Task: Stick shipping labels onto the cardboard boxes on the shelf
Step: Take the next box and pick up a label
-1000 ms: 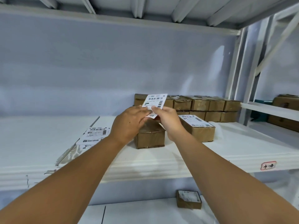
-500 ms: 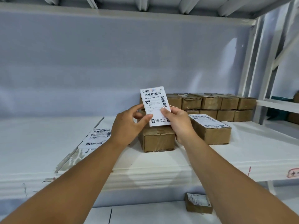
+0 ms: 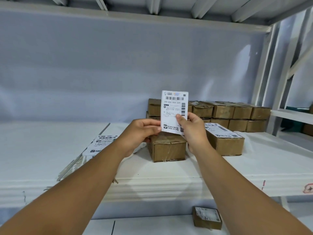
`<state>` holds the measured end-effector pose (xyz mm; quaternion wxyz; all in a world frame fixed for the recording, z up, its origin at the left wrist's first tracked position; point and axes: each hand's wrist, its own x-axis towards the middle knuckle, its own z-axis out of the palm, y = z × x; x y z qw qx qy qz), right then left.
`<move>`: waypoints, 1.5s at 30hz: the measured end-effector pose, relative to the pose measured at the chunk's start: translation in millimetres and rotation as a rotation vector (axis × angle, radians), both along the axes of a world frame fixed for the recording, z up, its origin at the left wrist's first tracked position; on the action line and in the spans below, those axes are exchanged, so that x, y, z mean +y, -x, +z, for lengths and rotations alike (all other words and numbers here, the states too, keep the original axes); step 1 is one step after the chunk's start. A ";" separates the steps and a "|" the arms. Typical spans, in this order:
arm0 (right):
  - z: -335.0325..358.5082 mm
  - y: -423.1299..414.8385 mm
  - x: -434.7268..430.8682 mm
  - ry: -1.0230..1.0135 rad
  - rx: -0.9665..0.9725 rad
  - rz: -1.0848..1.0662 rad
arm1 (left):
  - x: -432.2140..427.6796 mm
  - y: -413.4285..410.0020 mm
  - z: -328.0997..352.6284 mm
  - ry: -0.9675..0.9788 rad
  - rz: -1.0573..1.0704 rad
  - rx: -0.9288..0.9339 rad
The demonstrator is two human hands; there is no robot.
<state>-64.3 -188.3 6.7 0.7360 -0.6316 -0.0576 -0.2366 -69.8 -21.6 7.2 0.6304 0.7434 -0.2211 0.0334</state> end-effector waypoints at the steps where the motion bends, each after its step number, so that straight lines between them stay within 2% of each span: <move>1: 0.5 0.2 0.4 0.001 -0.010 0.001 | -0.1 0.1 0.1 -0.002 0.001 0.003; 38: -0.3 -0.8 2.2 0.065 0.042 -0.009 | -3.7 0.9 0.7 0.026 -0.009 0.034; 42: -0.3 -1.5 3.0 0.059 0.006 -0.080 | -3.7 -1.2 -0.2 0.056 0.001 0.031; 45: 0.3 1.1 2.2 0.153 -0.037 -0.278 | -3.3 -2.3 -1.1 0.078 0.022 0.026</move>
